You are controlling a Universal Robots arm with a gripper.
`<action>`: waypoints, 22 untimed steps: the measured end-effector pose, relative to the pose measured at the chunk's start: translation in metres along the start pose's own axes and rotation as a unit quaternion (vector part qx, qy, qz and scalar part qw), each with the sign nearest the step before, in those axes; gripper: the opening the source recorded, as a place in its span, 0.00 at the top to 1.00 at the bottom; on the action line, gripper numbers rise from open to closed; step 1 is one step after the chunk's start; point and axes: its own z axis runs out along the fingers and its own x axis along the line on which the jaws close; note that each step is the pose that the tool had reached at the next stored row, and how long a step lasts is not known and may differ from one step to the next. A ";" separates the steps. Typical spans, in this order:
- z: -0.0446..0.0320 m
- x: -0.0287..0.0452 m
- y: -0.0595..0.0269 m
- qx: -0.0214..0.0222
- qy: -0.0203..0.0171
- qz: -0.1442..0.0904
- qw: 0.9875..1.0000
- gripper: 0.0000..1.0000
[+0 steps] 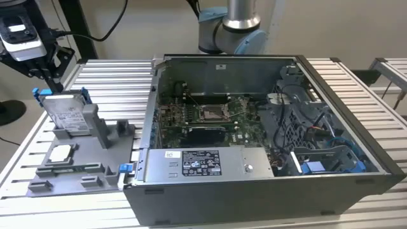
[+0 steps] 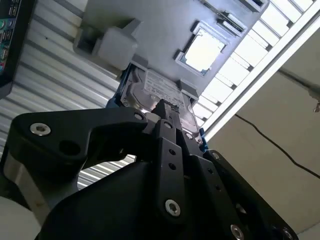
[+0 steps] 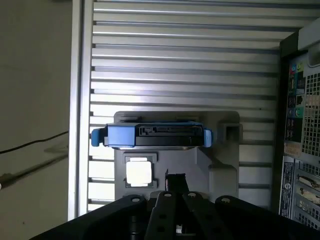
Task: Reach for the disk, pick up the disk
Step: 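Reach for the disk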
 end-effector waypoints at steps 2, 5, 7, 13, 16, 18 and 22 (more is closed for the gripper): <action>0.0000 0.0000 0.0000 0.000 0.000 0.000 1.000 1.00; 0.0001 0.0000 0.0040 0.000 0.000 0.000 1.000 1.00; 0.0004 -0.0002 0.0119 0.000 0.000 0.000 1.000 1.00; 0.0016 0.0003 0.0392 0.000 0.000 0.000 1.000 1.00; 0.0019 0.0091 0.0467 0.000 0.000 0.000 1.000 1.00; 0.0019 0.0172 0.0470 0.000 0.000 0.000 1.000 1.00; 0.0020 0.0342 0.0473 0.000 0.000 -0.001 1.000 1.00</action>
